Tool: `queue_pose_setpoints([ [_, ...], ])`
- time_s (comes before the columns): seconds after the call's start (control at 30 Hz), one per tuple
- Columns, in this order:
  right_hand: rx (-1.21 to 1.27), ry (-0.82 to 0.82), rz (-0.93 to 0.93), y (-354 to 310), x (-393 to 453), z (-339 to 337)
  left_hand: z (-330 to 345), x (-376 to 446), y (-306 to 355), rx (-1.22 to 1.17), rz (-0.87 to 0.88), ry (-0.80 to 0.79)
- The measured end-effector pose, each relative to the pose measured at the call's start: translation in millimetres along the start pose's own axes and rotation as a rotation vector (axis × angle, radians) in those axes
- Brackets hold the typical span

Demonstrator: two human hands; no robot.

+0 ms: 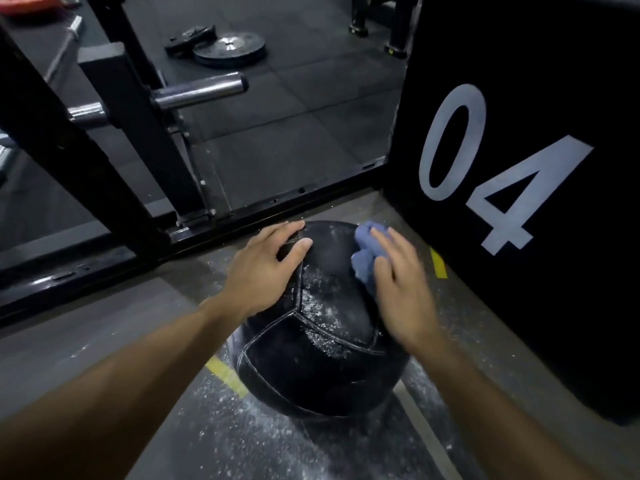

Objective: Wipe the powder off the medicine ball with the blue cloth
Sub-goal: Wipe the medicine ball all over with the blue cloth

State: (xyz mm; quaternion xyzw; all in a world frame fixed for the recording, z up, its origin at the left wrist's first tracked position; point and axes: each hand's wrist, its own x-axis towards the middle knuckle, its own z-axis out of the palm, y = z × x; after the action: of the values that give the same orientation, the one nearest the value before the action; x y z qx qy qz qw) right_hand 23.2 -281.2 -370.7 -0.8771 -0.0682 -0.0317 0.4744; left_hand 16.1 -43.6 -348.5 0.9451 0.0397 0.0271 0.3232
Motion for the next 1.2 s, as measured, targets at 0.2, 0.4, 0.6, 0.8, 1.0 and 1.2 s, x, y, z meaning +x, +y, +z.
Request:
queue_pose_setpoints([
  [0.2,-0.271,0.157,-0.136,-36,-93,33,1,13,-9,-0.092,-0.067,-0.003],
  [0.4,-0.423,0.174,-0.255,-23,-127,52,3,-1,-7,-0.065,-0.067,0.011],
  [0.6,-0.355,0.1,-0.121,-29,-64,15,10,-30,4,-0.067,-0.124,0.147],
  [0.8,-0.314,-0.412,0.062,-63,58,-1,22,-74,20,-0.007,-0.123,0.228],
  [1.0,-0.345,-0.659,0.029,-82,88,5,36,-89,31,0.045,-0.178,0.251],
  [1.2,-0.34,-0.318,-0.268,-43,6,-12,33,-73,43,0.093,-0.224,0.213],
])
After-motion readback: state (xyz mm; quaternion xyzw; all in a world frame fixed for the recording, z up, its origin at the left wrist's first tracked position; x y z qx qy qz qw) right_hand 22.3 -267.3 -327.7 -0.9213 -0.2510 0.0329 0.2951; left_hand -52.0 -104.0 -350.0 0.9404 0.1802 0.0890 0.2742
